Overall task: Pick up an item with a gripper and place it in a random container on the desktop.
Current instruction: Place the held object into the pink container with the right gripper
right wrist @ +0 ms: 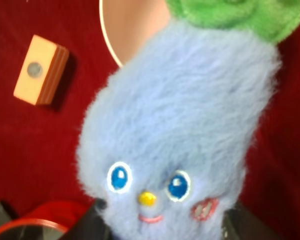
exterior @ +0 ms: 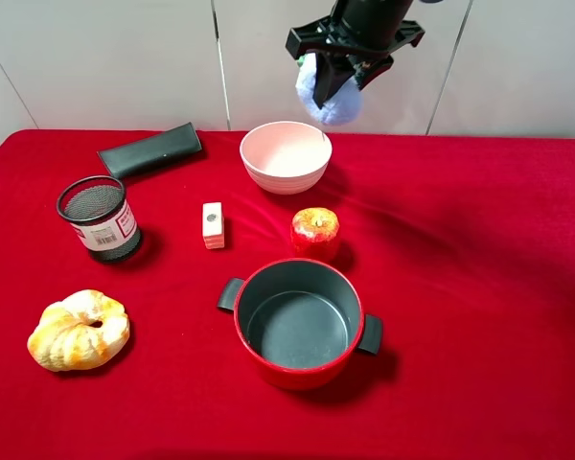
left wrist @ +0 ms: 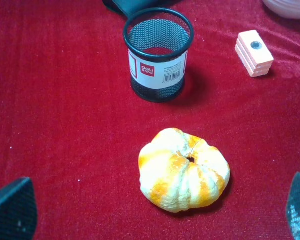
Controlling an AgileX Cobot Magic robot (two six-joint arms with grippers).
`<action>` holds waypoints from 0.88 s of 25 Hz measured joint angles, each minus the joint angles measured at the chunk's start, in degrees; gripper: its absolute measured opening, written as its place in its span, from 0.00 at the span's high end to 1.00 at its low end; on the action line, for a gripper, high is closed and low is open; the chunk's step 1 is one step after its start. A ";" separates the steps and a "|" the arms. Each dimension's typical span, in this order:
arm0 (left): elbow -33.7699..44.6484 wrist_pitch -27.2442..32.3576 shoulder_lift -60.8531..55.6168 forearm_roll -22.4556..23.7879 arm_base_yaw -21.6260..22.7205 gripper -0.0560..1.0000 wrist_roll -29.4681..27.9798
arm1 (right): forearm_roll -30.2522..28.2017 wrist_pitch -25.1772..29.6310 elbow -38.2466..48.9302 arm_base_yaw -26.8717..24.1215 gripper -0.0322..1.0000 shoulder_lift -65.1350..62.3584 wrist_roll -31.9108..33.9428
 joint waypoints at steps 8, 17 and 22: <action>0.00 0.00 0.00 0.00 0.00 0.01 0.00 | 1.75 -1.99 -5.39 0.00 0.74 6.85 0.00; 0.00 0.00 0.00 0.00 0.00 0.01 0.00 | 1.66 -10.50 -6.59 0.00 0.74 12.81 -0.89; 0.00 0.00 0.00 0.00 0.00 0.01 0.00 | 0.47 -16.11 -6.59 0.00 0.74 16.46 -2.72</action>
